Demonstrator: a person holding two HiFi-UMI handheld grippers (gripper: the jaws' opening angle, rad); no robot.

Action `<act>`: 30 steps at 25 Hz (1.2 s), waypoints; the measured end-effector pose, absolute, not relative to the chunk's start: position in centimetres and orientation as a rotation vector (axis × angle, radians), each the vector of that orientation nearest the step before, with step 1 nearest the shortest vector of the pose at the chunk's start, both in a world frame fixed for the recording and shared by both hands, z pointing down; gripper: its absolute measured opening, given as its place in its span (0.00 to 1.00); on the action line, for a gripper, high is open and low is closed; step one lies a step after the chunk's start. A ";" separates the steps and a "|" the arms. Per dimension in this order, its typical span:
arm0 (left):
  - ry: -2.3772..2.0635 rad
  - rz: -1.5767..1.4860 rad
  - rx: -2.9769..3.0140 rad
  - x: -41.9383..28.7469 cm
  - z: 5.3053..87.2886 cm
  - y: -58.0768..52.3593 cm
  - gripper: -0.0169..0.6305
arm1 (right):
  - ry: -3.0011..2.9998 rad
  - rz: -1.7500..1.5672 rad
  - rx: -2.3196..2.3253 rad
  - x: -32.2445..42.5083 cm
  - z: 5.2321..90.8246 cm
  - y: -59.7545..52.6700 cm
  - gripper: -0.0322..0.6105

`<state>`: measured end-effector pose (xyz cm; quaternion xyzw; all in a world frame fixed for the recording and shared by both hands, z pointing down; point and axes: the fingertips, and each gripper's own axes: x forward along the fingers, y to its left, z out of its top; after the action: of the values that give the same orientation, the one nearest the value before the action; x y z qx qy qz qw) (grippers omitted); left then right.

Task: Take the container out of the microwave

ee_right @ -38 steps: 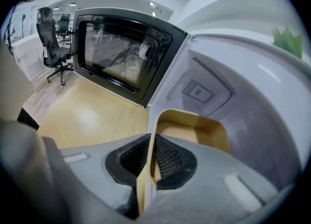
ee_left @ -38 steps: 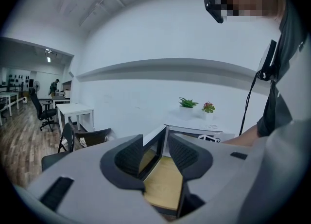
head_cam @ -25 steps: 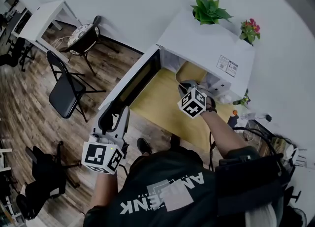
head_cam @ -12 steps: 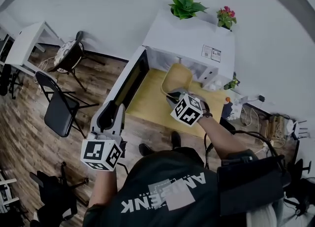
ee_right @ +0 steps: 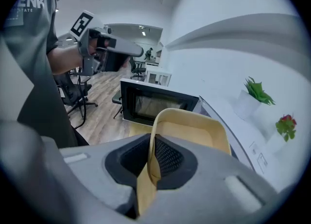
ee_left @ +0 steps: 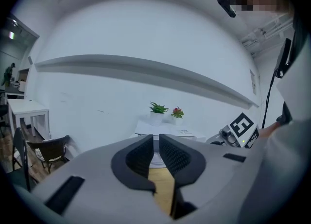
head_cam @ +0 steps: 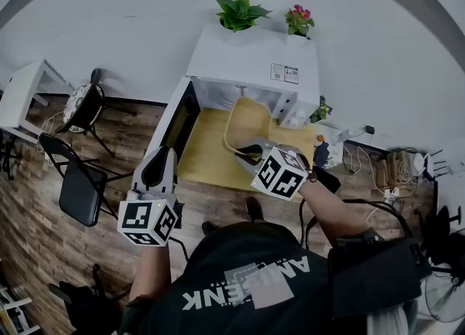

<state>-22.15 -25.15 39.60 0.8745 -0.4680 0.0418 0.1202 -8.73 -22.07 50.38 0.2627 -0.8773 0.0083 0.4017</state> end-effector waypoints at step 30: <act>-1.397 0.134 2.583 -19.2 37.0 -25.6 0.03 | -2.325 -0.083 0.835 -4.3 37.9 -21.0 0.09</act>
<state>-19.19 -25.56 37.01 0.8742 -0.4729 0.0453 0.1008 -4.28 -21.03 37.91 0.3192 -0.8883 -0.0317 0.3288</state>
